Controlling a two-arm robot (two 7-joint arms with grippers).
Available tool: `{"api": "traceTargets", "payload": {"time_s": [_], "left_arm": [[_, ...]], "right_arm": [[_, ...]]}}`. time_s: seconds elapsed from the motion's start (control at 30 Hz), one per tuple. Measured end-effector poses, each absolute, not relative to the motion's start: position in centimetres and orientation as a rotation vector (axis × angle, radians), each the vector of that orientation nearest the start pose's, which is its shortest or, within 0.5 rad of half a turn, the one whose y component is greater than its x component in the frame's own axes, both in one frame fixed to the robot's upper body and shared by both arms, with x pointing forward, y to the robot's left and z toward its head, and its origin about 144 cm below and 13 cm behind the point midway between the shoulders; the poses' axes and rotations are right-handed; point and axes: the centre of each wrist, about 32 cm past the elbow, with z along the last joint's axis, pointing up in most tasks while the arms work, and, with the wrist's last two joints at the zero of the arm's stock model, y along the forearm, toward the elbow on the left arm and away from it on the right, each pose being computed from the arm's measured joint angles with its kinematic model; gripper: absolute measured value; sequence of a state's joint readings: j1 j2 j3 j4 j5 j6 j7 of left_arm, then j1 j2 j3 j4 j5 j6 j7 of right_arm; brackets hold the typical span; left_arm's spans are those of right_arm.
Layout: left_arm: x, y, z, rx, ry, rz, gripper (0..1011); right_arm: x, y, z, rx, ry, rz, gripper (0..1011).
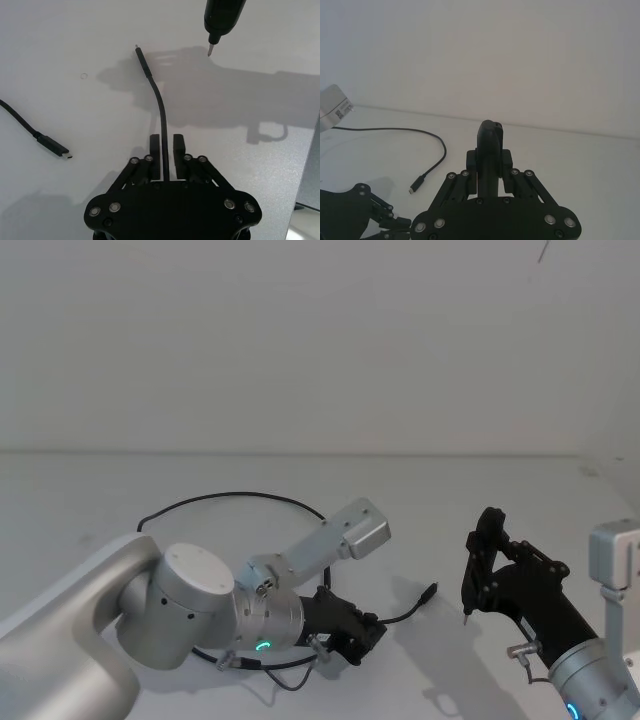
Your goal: Pick up the data cable with the one hand.
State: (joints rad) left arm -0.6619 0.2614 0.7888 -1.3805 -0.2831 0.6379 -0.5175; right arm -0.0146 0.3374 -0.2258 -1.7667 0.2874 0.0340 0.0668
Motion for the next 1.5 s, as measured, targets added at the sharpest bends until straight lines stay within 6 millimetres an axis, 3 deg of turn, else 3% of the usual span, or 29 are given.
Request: {"api": "traceTargets", "payload": {"time_s": [0.1,0.2,0.67,1.03,1.5], "left_arm": [[56.0,10.2,125.4,0.59,0.076,0.492,76],[56.0,10.2,125.4,0.59,0.076,0.492,36],[55.5,10.6,125.6,0.553,0.014,0.489,36],[54.5,12.7,126.9,0.473,-0.079,0.469,36],[53.6,14.1,128.0,0.433,-0.127,0.45,36]], "right_arm": [[44.3,-23.7,118.9,0.026,-0.075,-1.23,279],[44.3,-23.7,118.9,0.027,-0.075,-1.23,279],[45.1,-24.2,121.5,0.115,-0.125,-1.232,279],[46.4,-24.7,124.5,0.216,-0.163,-1.222,279],[48.1,-25.1,125.5,0.264,-0.114,-1.213,279]]}}
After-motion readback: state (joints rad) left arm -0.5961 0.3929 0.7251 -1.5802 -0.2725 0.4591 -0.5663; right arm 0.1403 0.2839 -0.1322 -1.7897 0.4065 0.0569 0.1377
